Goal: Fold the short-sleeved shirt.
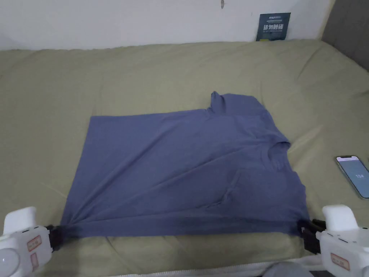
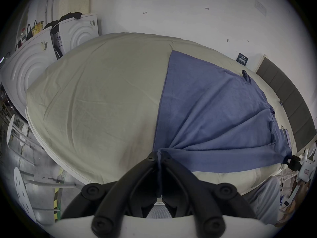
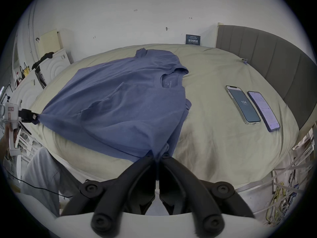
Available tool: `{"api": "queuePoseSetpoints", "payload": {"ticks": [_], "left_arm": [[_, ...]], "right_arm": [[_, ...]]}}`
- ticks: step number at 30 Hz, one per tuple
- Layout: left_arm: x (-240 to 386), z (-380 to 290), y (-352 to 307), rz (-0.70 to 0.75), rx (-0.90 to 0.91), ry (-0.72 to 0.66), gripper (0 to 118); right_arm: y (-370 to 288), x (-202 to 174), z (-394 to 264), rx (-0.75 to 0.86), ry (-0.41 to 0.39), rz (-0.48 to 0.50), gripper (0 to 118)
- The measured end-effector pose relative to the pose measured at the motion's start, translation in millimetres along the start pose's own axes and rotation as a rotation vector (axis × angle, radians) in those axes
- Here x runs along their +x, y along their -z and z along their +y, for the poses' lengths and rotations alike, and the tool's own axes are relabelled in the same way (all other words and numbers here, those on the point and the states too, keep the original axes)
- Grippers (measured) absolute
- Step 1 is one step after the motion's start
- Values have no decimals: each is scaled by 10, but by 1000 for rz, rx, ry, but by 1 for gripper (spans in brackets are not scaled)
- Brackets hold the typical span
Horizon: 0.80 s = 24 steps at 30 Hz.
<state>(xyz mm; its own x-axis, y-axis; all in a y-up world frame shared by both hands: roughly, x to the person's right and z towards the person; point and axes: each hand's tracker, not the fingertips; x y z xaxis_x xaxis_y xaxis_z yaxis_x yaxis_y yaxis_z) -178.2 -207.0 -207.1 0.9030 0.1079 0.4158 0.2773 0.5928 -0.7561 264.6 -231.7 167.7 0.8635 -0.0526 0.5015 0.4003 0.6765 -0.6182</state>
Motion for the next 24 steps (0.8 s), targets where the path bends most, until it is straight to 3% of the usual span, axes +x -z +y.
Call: {"api": "queuePoseSetpoints", "payload": {"ticks": [11,24], "left_arm": [[-15,146,-104,-18,10,48,0],[210,1148,86,-31,67,106,0]], "right_arm": [[-225,-41,273,62,24,7,4],[24,-153,1434,161,-23,-27,4]]}}
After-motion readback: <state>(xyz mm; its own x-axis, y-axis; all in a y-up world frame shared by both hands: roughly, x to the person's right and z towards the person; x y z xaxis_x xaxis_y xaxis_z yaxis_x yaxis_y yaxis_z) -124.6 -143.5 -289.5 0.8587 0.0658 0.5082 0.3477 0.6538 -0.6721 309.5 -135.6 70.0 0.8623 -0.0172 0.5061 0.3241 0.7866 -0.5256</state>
